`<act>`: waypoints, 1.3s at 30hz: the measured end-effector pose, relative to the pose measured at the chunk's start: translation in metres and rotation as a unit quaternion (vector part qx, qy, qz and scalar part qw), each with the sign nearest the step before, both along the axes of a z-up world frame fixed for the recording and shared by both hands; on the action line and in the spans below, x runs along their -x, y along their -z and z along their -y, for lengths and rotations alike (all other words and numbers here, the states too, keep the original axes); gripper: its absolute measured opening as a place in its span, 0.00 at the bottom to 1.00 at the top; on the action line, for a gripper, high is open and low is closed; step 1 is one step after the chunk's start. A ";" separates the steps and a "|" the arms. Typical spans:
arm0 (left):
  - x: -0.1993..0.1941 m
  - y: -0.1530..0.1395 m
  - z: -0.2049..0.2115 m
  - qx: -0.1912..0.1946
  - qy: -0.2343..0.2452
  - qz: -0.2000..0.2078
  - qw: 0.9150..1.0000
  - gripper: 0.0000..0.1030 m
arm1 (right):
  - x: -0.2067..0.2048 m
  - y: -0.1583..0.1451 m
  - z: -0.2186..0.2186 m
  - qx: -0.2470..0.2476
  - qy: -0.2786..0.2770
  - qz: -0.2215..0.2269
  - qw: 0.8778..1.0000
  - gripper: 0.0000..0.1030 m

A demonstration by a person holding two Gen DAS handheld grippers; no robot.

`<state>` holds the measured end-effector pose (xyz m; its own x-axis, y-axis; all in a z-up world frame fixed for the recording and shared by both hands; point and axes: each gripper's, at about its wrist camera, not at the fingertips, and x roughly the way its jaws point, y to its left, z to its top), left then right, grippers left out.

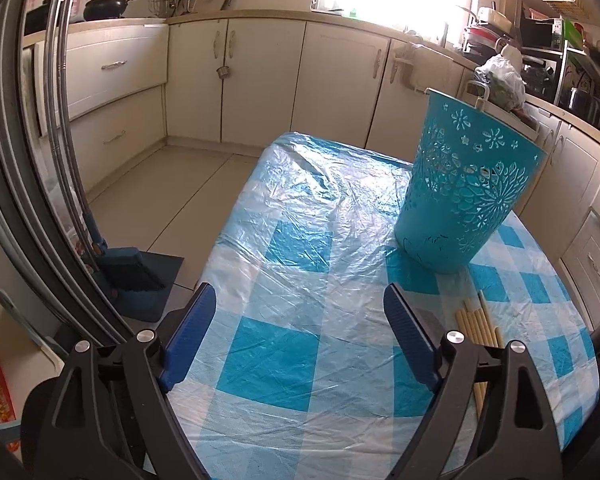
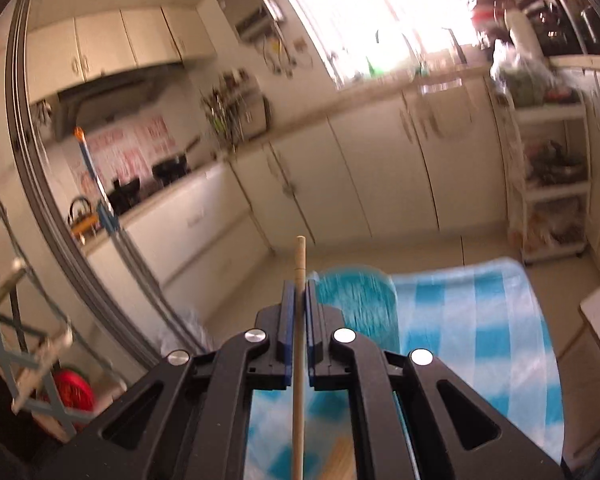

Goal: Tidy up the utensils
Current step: 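Carry the chopstick over the basket with the right gripper and release it, then move the left gripper to the bundle and grasp another chopstick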

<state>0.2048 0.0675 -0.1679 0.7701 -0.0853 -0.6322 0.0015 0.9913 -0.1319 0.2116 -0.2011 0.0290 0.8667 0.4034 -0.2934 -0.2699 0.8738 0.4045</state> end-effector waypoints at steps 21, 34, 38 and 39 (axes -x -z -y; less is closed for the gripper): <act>-0.001 0.001 0.000 0.010 0.002 0.004 1.000 0.82 | -0.066 0.041 -0.023 0.042 0.096 0.010 0.994 0.25; 0.000 0.002 0.005 -0.008 0.000 0.009 1.000 0.82 | 0.058 0.161 -0.013 0.066 0.053 -0.225 0.971 0.21; 0.003 0.001 0.008 -0.016 0.003 0.012 1.000 0.83 | 0.062 0.191 -0.032 0.085 0.038 -0.263 0.960 0.19; 0.003 0.001 0.008 -0.016 0.003 0.012 1.000 0.83 | 0.060 0.193 -0.037 0.093 0.034 -0.267 0.959 0.19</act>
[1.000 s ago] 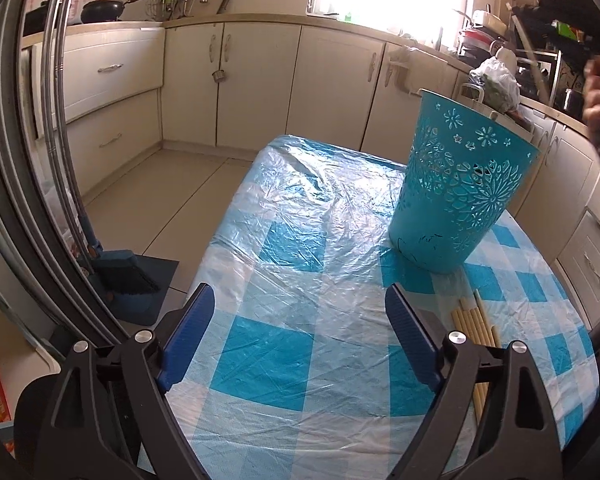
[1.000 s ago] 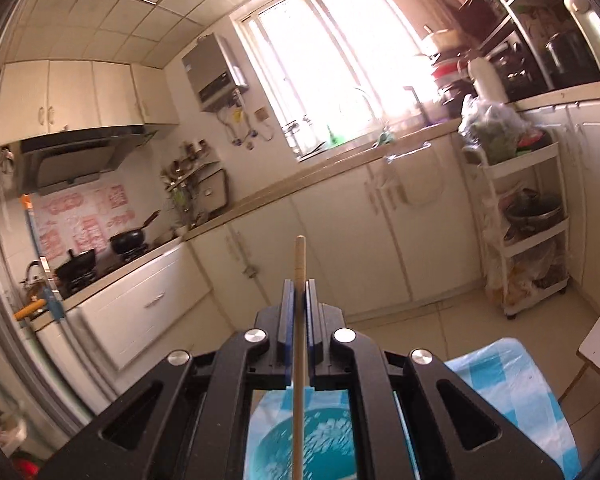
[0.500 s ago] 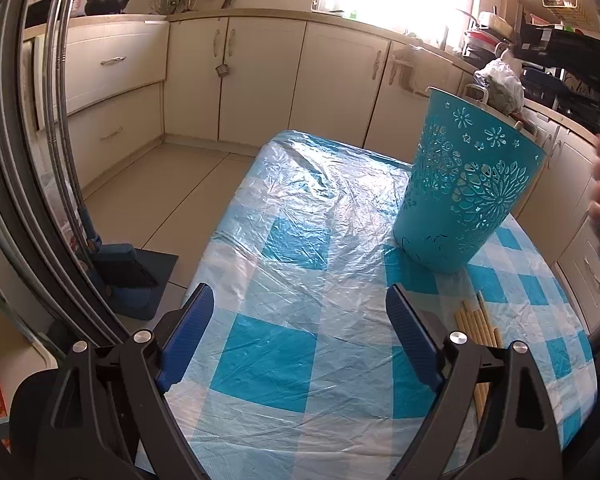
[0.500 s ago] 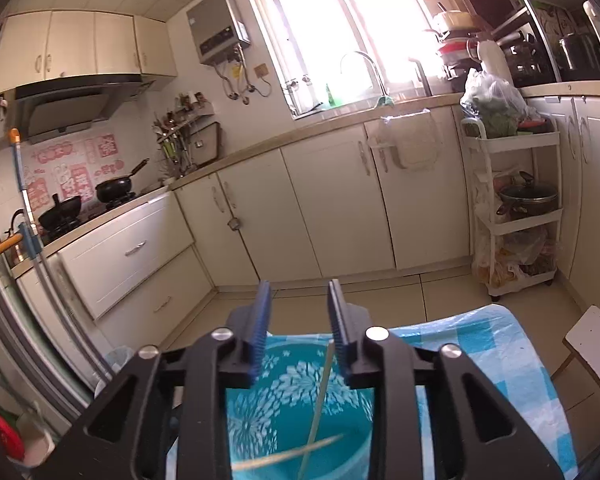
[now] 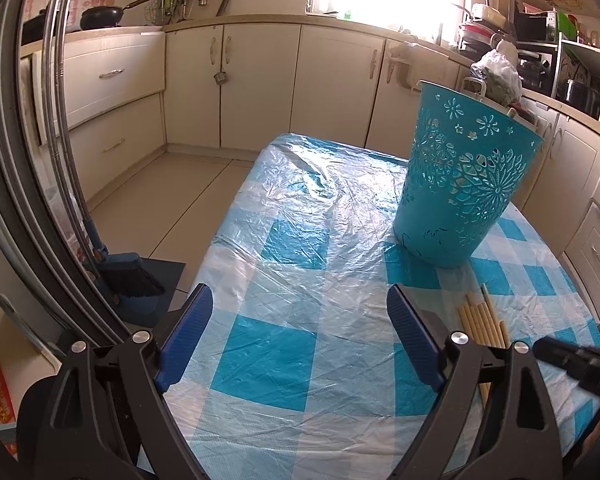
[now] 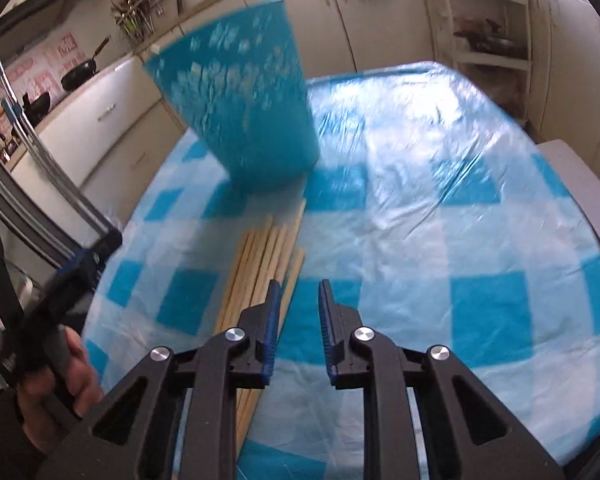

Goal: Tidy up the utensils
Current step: 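Move the left gripper to the bundle and grasp another chopstick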

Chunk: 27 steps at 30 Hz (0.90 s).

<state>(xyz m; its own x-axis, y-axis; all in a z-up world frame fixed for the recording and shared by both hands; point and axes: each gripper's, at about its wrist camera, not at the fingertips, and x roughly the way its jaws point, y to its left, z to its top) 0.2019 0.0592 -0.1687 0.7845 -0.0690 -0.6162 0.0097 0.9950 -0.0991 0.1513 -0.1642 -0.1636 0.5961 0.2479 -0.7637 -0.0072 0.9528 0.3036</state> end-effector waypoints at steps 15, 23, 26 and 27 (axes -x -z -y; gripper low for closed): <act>0.005 -0.002 0.045 -0.008 0.091 -0.054 0.994 0.83 | 0.004 0.012 -0.002 0.061 -0.034 0.001 0.998 0.10; -0.012 0.021 0.092 -0.038 0.113 -0.134 0.984 0.83 | -0.002 0.014 0.012 0.069 -0.041 0.012 0.997 0.09; -0.017 0.027 0.096 -0.048 0.107 -0.150 0.982 0.83 | -0.001 0.015 0.020 0.054 -0.038 0.017 0.998 0.08; -0.019 0.028 0.096 -0.048 0.105 -0.151 0.982 0.83 | 0.000 0.015 0.022 0.048 -0.039 0.019 0.998 0.08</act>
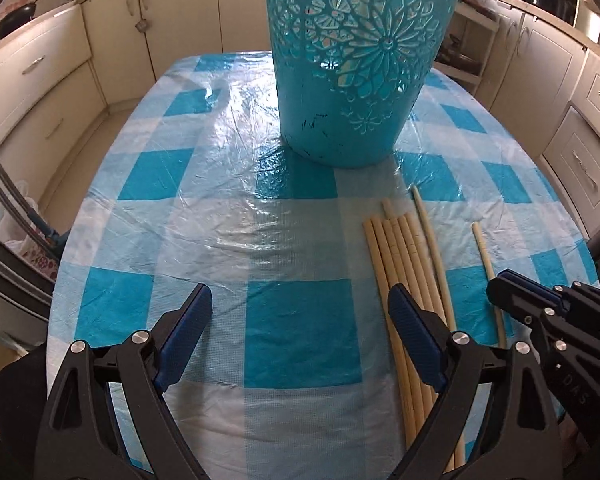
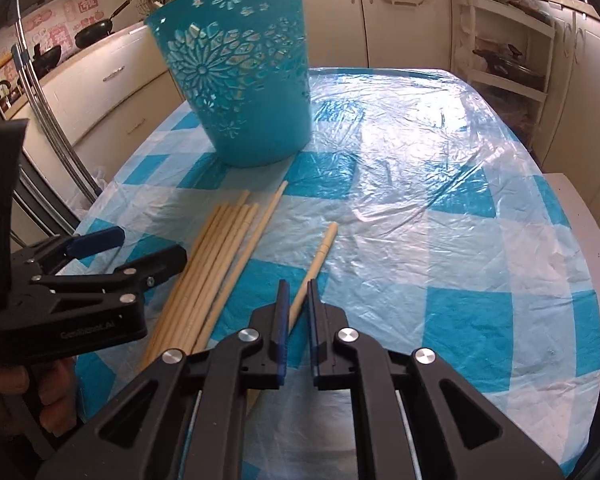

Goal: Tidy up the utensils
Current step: 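Move the left gripper to the bundle and grasp another chopstick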

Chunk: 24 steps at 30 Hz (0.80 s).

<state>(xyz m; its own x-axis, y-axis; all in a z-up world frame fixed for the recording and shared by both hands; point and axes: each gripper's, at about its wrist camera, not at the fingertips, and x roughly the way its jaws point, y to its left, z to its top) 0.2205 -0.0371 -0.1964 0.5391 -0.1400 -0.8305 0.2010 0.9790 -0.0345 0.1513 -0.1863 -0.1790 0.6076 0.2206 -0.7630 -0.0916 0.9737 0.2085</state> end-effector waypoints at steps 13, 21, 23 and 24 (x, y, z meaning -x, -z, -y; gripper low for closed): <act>-0.007 -0.004 0.009 -0.031 -0.016 -0.015 0.999 0.83 | -0.002 0.002 0.009 -0.027 -0.003 0.008 1.000 0.08; -0.009 -0.004 0.019 -0.034 0.008 -0.016 0.999 0.62 | -0.002 0.002 0.012 -0.029 -0.001 0.008 1.000 0.08; -0.010 -0.006 0.024 -0.031 0.024 -0.017 0.999 0.44 | -0.003 0.002 0.014 -0.033 0.001 0.004 0.999 0.08; -0.011 -0.007 0.027 -0.030 0.032 -0.018 0.999 0.39 | -0.005 0.002 0.014 -0.034 0.002 0.002 0.999 0.08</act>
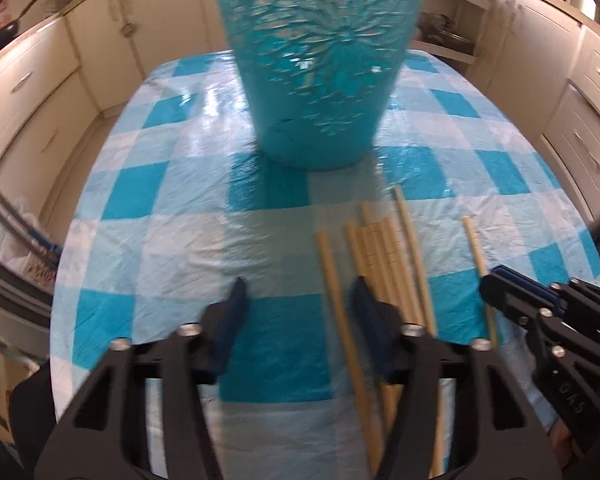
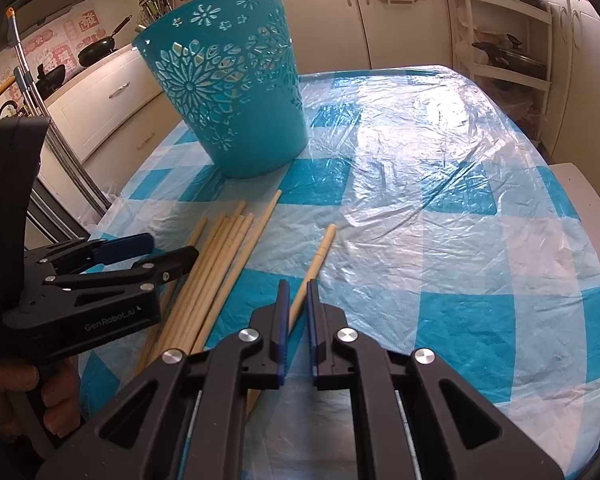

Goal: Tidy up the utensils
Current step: 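Move the left gripper to the bundle and grasp another chopstick, then lift the chopstick with the left gripper and drop it into the basket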

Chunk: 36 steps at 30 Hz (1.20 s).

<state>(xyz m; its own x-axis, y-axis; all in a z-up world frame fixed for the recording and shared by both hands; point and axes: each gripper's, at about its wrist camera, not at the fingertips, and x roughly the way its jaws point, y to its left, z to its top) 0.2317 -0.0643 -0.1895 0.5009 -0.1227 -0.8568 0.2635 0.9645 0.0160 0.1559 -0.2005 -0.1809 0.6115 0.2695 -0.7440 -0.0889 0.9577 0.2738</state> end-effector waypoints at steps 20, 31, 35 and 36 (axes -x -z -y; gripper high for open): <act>-0.009 -0.026 -0.039 0.112 0.006 -0.001 0.994 0.04 | -0.025 -0.002 0.000 0.044 -0.039 -0.018 0.998 0.09; 0.016 -0.147 -0.087 0.241 0.007 0.148 0.959 0.04 | -0.025 0.000 0.006 0.019 -0.034 -0.012 0.999 0.09; 0.007 -0.190 -0.085 0.251 0.003 0.212 0.944 0.04 | -0.026 0.000 0.005 0.017 -0.033 -0.012 0.999 0.09; 0.003 -0.198 -0.083 0.253 0.001 0.226 0.941 0.04 | -0.026 -0.001 0.005 0.017 -0.033 -0.012 0.999 0.09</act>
